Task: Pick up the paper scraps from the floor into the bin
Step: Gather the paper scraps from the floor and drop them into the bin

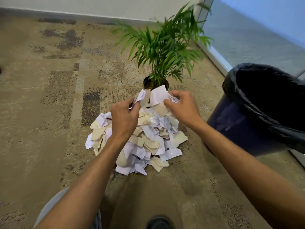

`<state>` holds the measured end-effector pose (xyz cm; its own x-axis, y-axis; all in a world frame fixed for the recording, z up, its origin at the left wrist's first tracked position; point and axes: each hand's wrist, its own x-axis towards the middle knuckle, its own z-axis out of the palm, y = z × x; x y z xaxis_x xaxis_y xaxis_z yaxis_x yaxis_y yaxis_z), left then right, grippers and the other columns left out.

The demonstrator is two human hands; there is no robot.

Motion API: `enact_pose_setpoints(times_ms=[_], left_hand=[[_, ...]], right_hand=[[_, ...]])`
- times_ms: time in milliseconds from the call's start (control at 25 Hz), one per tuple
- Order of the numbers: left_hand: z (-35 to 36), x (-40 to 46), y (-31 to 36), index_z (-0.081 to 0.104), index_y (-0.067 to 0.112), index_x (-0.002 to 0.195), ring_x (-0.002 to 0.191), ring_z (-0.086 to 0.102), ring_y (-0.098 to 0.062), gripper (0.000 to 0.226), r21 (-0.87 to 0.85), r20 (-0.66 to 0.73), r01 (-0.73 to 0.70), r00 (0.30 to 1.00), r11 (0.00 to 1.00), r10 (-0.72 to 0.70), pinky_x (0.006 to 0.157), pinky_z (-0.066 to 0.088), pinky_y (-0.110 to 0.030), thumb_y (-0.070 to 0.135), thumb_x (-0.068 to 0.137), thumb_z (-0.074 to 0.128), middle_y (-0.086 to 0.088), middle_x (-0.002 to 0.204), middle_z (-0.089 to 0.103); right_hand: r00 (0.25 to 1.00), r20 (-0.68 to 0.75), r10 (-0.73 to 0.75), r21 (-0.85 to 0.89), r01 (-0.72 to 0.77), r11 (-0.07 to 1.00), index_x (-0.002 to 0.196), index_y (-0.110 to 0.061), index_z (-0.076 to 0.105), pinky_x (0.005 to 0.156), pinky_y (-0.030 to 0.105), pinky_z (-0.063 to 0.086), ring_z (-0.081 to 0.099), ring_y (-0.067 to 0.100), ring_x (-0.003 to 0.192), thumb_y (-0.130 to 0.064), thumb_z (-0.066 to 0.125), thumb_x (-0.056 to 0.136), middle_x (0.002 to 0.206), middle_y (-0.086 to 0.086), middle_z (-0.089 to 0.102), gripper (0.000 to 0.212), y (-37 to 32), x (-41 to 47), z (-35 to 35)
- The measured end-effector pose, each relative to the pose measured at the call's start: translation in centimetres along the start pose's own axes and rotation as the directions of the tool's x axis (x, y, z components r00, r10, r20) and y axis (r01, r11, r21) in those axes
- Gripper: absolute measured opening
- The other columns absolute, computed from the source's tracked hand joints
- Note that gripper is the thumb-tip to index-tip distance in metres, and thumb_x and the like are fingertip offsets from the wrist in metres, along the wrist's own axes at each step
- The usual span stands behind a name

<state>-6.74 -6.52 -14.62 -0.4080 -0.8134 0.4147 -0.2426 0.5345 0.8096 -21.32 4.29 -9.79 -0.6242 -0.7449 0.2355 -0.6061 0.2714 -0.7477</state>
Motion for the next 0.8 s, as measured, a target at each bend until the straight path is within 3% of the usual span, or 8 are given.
enact_pose_setpoints(times_ms=[80, 120, 240, 400, 560, 680, 800], left_hand=[[-0.1, 0.4, 3.3, 0.066, 0.007, 0.072, 0.047, 0.038, -0.007, 0.023, -0.024, -0.016, -0.040, 0.999, 0.999, 0.040, 0.047, 0.034, -0.020, 0.019, 0.091, 0.059, -0.005, 0.052, 0.055], [-0.1, 0.7, 5.1, 0.063, 0.010, 0.068, 0.045, 0.033, -0.005, 0.024, -0.024, -0.023, -0.065, 0.998, 0.998, 0.065, 0.045, 0.027, -0.018, 0.018, 0.091, 0.060, 0.000, 0.049, 0.050], [0.9, 1.7, 10.3, 0.064, 0.005, 0.070, 0.048, 0.044, -0.018, 0.026, -0.052, -0.006, -0.141, 0.990, 0.989, 0.141, 0.047, 0.031, -0.032, 0.021, 0.090, 0.059, -0.006, 0.053, 0.055], [4.2, 2.3, 17.5, 0.069, 0.008, 0.075, 0.051, 0.051, -0.020, 0.023, -0.085, 0.051, -0.294, 0.953, 0.952, 0.299, 0.049, 0.030, -0.032, 0.021, 0.090, 0.058, -0.004, 0.056, 0.058], [9.3, 2.5, 23.0, 0.068, 0.009, 0.074, 0.056, 0.057, -0.025, 0.030, -0.047, 0.212, -0.439, 0.873, 0.897, 0.439, 0.051, 0.039, -0.035, 0.030, 0.090, 0.056, -0.008, 0.061, 0.063], [13.5, 2.8, 25.8, 0.066, 0.007, 0.072, 0.065, 0.059, -0.035, 0.025, 0.047, 0.413, -0.479, 0.808, 0.877, 0.420, 0.054, 0.042, -0.037, 0.024, 0.087, 0.055, -0.016, 0.068, 0.063], [16.7, 2.0, 26.9, 0.060, 0.006, 0.068, 0.076, 0.059, -0.038, 0.017, 0.139, 0.600, -0.540, 0.712, 0.830, 0.363, 0.059, 0.042, -0.038, 0.010, 0.084, 0.054, -0.018, 0.075, 0.062]], right_hand=[[0.998, -0.040, -0.057, -0.050, 0.055, 0.997, 0.086, -0.011, 0.076, 0.053, 0.016, 0.045, 0.060, 0.009, 0.061, -0.013, 0.064, 0.084, 0.076, 0.003, 0.072, 0.012, -1.5, -0.2, -2.8], [0.994, -0.063, -0.092, -0.089, 0.086, 0.992, 0.081, -0.010, 0.074, 0.052, 0.021, 0.041, 0.055, 0.009, 0.058, -0.015, 0.063, 0.082, 0.073, 0.007, 0.070, 0.012, -2.3, -0.3, -4.4], [0.973, -0.173, -0.150, -0.194, 0.116, 0.974, 0.073, -0.004, 0.066, 0.057, 0.038, 0.043, 0.046, 0.010, 0.061, -0.021, 0.060, 0.076, 0.067, 0.016, 0.063, 0.019, -4.1, -0.8, -10.3], [0.952, -0.278, -0.132, -0.318, 0.039, 0.947, 0.064, -0.012, 0.060, 0.056, 0.036, 0.037, 0.048, 0.011, 0.061, -0.021, 0.062, 0.075, 0.053, 0.000, 0.048, 0.015, -4.6, -2.0, -18.3], [0.966, -0.249, -0.069, -0.448, -0.052, 0.893, 0.049, -0.015, 0.036, 0.047, 0.031, 0.026, 0.029, 0.020, 0.051, -0.014, 0.062, 0.072, 0.046, 0.002, 0.028, 0.036, -1.7, -2.8, -23.0], [0.962, -0.270, 0.043, -0.476, -0.172, 0.862, 0.051, -0.012, 0.037, 0.048, 0.033, 0.029, 0.041, 0.024, 0.052, -0.016, 0.061, 0.073, 0.047, 0.001, 0.035, 0.033, 1.9, -3.2, -24.5], [0.943, -0.256, 0.214, -0.473, -0.315, 0.823, 0.057, -0.013, 0.052, 0.055, 0.034, 0.040, 0.057, 0.028, 0.063, -0.020, 0.064, 0.076, 0.056, 0.003, 0.052, 0.024, 5.5, -3.3, -25.1]])
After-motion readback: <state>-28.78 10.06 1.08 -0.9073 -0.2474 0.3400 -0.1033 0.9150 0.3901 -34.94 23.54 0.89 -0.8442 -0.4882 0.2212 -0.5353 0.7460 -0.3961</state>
